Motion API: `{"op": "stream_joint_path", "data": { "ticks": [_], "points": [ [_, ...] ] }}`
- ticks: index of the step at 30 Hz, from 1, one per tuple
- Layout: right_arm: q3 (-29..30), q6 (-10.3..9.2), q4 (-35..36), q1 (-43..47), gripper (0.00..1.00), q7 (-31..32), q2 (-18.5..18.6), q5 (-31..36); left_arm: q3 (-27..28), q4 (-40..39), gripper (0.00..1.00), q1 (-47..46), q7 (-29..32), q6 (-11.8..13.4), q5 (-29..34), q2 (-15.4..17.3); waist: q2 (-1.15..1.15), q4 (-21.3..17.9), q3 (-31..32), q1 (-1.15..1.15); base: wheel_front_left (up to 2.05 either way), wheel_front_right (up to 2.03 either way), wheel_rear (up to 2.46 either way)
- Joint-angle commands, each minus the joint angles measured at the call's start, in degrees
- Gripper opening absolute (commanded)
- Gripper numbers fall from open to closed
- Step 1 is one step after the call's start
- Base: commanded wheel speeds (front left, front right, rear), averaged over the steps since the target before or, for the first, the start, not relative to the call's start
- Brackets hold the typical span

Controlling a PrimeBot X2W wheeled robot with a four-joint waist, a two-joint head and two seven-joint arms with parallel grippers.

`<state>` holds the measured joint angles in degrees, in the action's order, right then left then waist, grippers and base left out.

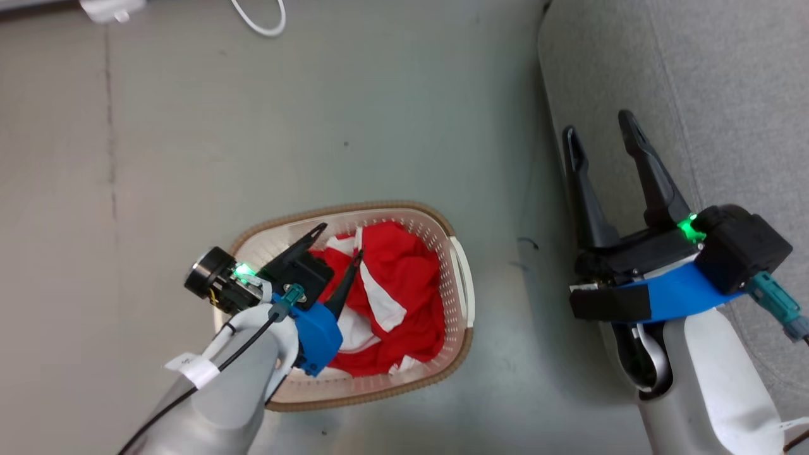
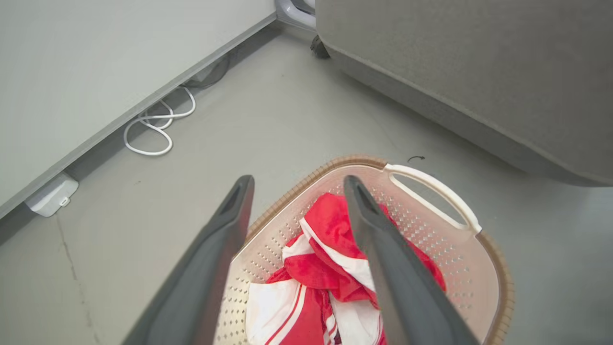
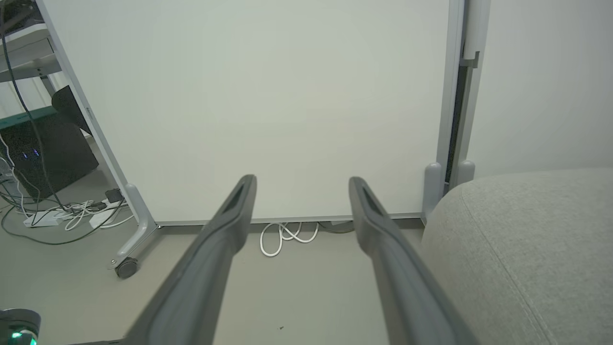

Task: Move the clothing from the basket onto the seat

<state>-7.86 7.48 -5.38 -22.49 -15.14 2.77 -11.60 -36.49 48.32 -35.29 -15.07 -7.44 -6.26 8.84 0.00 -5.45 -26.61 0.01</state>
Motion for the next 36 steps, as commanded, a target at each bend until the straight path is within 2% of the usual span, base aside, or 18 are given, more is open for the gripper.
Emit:
{"op": "stream_joint_path", "data": {
  "ticks": [1, 9, 15, 23, 27, 36],
  "points": [
    [-0.28, 0.03, 0.6, -1.76, 1.0, -0.02, 0.2, 0.6, -2.29, 2.8, 1.0, -2.79, -0.16, -0.02, -0.16, 0.88, 0.0, -1.67, -4.17, -0.01, 0.0, 0.0, 0.0],
    [-0.59, 0.04, 2.64, -4.9, 1.0, -0.03, 0.19, 1.1, -12.37, 14.41, 1.0, -9.98, 0.05, -0.02, -0.04, 1.83, 0.0, -3.05, -11.32, -0.01, 0.0, 0.0, 0.0],
    [-1.17, 0.04, 4.53, -7.04, 1.0, -0.03, 0.18, 1.75, -19.95, 21.34, 1.0, -14.55, 2.58, -0.03, 0.37, 1.84, 0.0, -4.02, -16.55, -0.01, 0.0, 0.0, 0.0],
    [-1.1, 0.03, 7.02, -8.45, 1.0, -0.02, 0.19, 2.34, -26.58, 24.16, 1.0, -18.66, 6.2, -0.03, 0.86, 3.15, 0.0, -5.31, -21.87, -0.01, 0.0, 0.0, 0.0],
    [-0.82, 0.03, 8.76, -8.7, 1.0, -0.02, 0.19, 2.57, -30.28, 24.93, 1.0, -20.46, 10.73, -0.03, 1.95, 4.08, 0.0, -5.78, -24.36, -0.01, 0.0, 0.0, 0.0],
    [0.0, 0.03, 11.81, -8.39, 1.0, -0.03, 0.19, 3.25, -33.97, 25.39, 1.0, -23.88, 14.66, -0.03, 1.34, 5.38, 0.0, -6.5, -28.82, -0.01, 0.0, 0.0, 0.0]
  ]
}}
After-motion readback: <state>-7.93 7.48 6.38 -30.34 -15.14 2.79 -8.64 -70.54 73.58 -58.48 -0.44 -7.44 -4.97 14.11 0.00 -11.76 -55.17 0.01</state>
